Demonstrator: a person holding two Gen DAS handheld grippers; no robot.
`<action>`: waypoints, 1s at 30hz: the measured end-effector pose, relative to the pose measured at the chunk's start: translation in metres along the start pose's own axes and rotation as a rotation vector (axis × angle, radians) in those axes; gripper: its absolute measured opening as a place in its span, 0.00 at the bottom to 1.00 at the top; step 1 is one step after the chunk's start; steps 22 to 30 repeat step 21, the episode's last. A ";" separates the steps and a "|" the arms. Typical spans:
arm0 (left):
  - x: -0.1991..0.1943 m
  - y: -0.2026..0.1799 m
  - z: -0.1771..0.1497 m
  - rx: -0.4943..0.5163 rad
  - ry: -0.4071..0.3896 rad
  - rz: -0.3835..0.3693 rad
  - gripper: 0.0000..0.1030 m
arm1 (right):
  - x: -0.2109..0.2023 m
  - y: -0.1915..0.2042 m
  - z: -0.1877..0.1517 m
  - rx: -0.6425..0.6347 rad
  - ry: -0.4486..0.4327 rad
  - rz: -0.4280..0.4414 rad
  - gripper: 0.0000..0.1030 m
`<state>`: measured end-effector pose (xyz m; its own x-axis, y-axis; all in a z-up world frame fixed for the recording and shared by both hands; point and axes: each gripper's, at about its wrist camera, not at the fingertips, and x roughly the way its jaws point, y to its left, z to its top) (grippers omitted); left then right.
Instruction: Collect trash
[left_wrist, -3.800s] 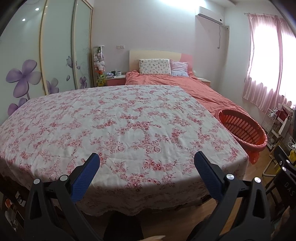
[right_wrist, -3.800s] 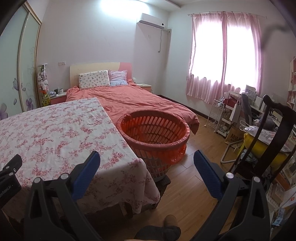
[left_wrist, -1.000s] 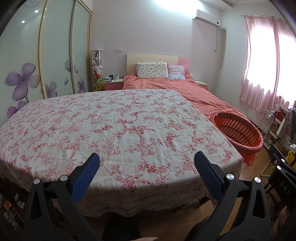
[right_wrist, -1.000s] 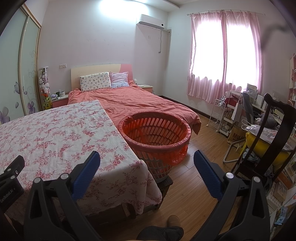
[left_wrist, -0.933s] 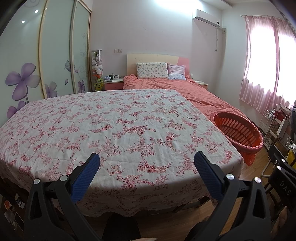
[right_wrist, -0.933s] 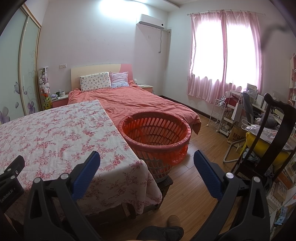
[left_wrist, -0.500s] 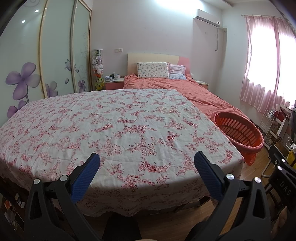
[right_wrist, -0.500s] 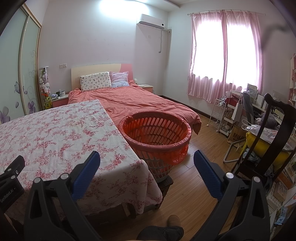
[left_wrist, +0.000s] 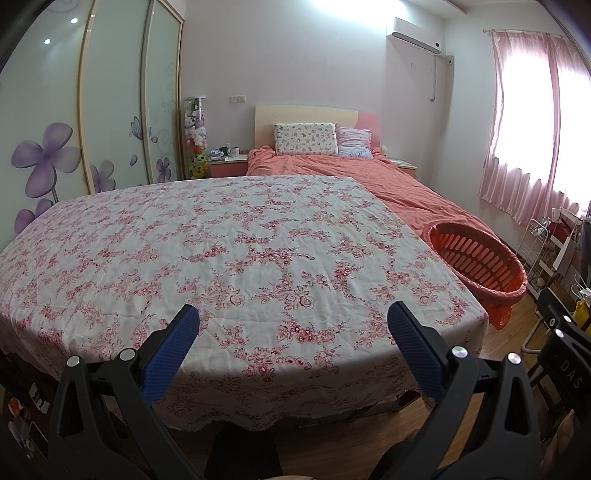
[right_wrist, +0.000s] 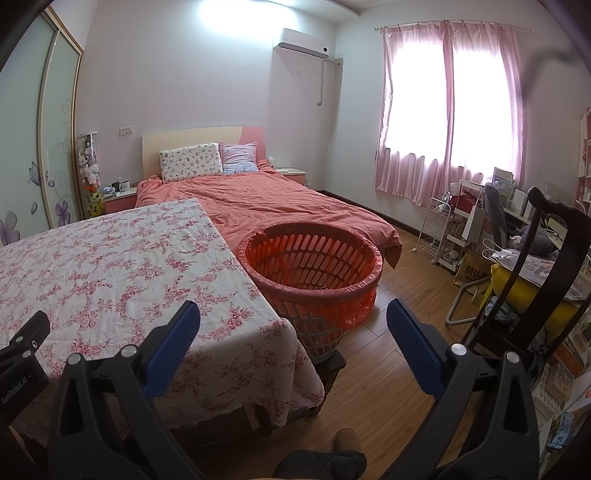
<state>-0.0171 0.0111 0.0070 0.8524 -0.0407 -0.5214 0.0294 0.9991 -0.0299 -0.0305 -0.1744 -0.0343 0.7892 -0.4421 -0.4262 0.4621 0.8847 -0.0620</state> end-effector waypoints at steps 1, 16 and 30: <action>0.000 0.000 0.000 0.000 0.000 0.000 0.97 | 0.000 0.000 0.000 0.000 0.000 0.000 0.96; 0.000 0.003 -0.002 0.003 0.002 0.009 0.97 | 0.000 0.000 0.001 0.000 0.001 0.000 0.96; -0.001 0.004 -0.003 0.002 0.004 0.006 0.97 | 0.000 0.000 0.001 -0.001 0.001 0.000 0.96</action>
